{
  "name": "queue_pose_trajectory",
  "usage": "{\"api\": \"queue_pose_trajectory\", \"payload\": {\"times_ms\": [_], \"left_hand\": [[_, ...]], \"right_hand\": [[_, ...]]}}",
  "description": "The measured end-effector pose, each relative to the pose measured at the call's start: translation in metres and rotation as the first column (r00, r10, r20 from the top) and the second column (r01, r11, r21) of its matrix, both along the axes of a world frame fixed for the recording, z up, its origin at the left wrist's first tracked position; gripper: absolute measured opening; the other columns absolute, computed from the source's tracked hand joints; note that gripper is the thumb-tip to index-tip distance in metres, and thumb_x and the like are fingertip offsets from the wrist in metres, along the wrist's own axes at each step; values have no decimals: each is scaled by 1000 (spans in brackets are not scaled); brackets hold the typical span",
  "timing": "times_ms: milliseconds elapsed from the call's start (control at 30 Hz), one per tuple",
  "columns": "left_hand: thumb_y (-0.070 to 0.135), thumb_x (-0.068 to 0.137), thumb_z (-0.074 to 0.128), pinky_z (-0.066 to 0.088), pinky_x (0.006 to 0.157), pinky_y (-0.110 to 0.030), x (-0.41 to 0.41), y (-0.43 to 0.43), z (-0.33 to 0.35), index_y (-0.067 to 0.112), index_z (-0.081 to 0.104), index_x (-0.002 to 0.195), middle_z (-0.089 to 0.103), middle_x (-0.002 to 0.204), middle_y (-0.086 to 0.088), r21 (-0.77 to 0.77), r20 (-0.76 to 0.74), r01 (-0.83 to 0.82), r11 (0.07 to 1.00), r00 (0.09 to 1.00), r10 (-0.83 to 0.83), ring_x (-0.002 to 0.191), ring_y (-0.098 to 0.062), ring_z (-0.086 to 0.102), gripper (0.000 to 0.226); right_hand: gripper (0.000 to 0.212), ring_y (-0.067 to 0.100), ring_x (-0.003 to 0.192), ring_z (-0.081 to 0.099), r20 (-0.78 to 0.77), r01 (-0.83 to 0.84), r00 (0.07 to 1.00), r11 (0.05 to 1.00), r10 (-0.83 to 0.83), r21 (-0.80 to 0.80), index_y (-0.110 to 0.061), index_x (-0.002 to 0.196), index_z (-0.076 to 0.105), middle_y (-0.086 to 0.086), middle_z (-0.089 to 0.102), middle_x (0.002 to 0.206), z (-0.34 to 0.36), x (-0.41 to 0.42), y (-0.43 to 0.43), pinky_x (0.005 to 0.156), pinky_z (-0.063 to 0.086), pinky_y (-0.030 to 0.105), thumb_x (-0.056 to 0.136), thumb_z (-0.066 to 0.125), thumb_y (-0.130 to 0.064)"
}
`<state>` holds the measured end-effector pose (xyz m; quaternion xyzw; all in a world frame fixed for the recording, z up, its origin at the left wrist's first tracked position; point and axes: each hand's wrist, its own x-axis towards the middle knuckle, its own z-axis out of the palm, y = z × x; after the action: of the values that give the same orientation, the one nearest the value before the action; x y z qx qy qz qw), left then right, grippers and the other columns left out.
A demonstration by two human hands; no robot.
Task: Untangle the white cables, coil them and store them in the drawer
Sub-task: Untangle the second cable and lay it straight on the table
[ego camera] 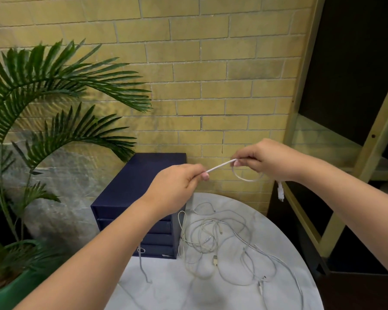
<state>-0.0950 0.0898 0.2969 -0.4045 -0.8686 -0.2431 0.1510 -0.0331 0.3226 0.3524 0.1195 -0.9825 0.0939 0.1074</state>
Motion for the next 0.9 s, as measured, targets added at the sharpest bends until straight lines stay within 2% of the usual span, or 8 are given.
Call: {"api": "queue_pose_trajectory", "payload": {"times_ms": [100, 167, 367, 500, 567, 667, 833, 900], "left_hand": [[40, 101, 39, 32, 53, -25, -2, -2, 2, 33, 61, 93, 52, 62, 11, -42, -25, -46, 998, 999, 45, 63, -6, 49, 24], [42, 101, 37, 28, 52, -25, -5, -3, 4, 33, 60, 88, 49, 56, 9, -38, -3, -109, 993, 994, 109, 60, -6, 48, 27], [42, 100, 41, 28, 49, -27, -12, 0, 6, 31, 65, 86, 47, 52, 9, 16, 22, -169, 986, 986, 168, 51, -7, 43, 30], [43, 98, 43, 29, 50, -23, -18, -4, 5, 36, 67, 90, 55, 60, 6, 27, 105, -107, 994, 989, 104, 52, -7, 45, 26], [47, 96, 46, 39, 57, -25, -19, -3, 6, 37, 65, 101, 62, 75, 7, 46, 177, -11, 999, 984, 3, 65, -5, 53, 22], [46, 96, 49, 46, 67, -30, -8, 10, 11, 36, 63, 104, 64, 84, 7, 69, 151, 122, 990, 980, -131, 79, -9, 57, 20], [41, 97, 45, 45, 72, -31, -19, -11, 25, 34, 65, 86, 66, 80, 10, 274, 30, -4, 962, 1000, -5, 77, -13, 59, 24], [40, 96, 43, 45, 75, -32, -34, -35, 25, 33, 65, 85, 67, 81, 10, 308, 42, -54, 950, 998, 43, 79, -12, 60, 25]], "right_hand": [[23, 6, 78, 58, 9, -29, 1000, 989, 28, 145, -35, 108, 66, -16, 69, 89, 4, 4, 1, 73, 50, 33, 95, 49, -39], [22, 10, 85, 60, 50, -73, 997, 981, 65, 178, -36, 108, 65, -14, 70, 96, 3, 8, -5, 78, 50, 34, 96, 47, -39], [21, 4, 63, 49, 60, -138, 990, 969, 128, 204, -34, 105, 65, -13, 60, 71, 2, 11, -20, 69, 46, 32, 97, 47, -39], [21, 4, 57, 48, 67, -118, 992, 978, 108, 173, -31, 103, 65, -16, 54, 56, 1, 10, -15, 60, 39, 28, 97, 46, -39], [21, -4, 59, 49, 76, -109, 992, 985, 99, 135, -29, 103, 66, -24, 54, 56, 1, 8, -14, 52, 32, 19, 97, 48, -37], [20, -1, 57, 49, 36, -74, 997, 995, 71, 72, -27, 100, 67, -9, 52, 52, 1, 3, -16, 51, 33, 22, 95, 50, -37], [12, 2, 56, 50, 63, 100, 992, 989, -107, 111, -28, 94, 61, -5, 61, 63, -8, 5, 12, 59, 42, 27, 96, 50, -29], [15, 0, 55, 51, 69, 131, 989, 991, -129, -23, -27, 92, 61, -4, 59, 63, -12, 10, 34, 60, 38, 24, 98, 47, -25]]}}
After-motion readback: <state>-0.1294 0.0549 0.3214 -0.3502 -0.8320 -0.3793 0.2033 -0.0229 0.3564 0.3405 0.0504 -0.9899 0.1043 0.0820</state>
